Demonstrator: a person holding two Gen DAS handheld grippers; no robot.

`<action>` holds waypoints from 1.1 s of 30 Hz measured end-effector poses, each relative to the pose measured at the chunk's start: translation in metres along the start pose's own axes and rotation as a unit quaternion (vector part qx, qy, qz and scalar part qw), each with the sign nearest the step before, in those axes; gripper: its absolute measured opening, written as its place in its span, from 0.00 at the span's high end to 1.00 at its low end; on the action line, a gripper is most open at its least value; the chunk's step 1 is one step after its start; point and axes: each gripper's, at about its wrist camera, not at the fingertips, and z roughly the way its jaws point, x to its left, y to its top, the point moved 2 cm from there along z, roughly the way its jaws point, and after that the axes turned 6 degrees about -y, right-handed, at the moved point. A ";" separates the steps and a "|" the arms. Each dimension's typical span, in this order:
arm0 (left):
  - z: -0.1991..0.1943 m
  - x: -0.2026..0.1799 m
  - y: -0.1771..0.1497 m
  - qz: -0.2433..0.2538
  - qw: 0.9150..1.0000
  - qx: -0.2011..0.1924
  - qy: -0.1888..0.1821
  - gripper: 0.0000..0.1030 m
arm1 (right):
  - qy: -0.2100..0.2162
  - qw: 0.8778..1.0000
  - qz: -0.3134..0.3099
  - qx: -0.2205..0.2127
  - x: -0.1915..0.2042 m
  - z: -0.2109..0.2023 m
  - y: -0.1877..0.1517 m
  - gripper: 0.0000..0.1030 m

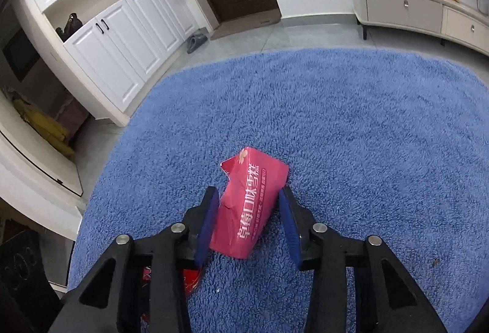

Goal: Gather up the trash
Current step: 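Grasp the red snack bag with the left tool while the right tool grasps the pink wrapper, then carry both wrappers over the bin and open both tools to drop them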

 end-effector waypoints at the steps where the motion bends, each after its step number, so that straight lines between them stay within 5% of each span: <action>1: 0.000 0.000 0.000 0.000 1.000 0.000 0.000 0.80 | -0.002 1.000 -0.003 0.000 0.001 -0.001 0.000 0.65; 8: -0.001 0.002 -0.002 0.001 1.000 -0.004 0.004 0.82 | 0.000 1.000 -0.016 -0.019 0.000 -0.035 -0.016 0.72; 17: -0.015 -0.015 -0.007 0.024 1.000 -0.003 0.010 0.90 | 0.001 0.998 -0.012 -0.066 -0.014 -0.127 -0.059 0.72; 33: -0.102 -0.145 -0.038 0.146 0.987 -0.031 -0.061 0.92 | -0.068 0.982 0.042 -0.173 -0.077 -0.294 -0.163 0.72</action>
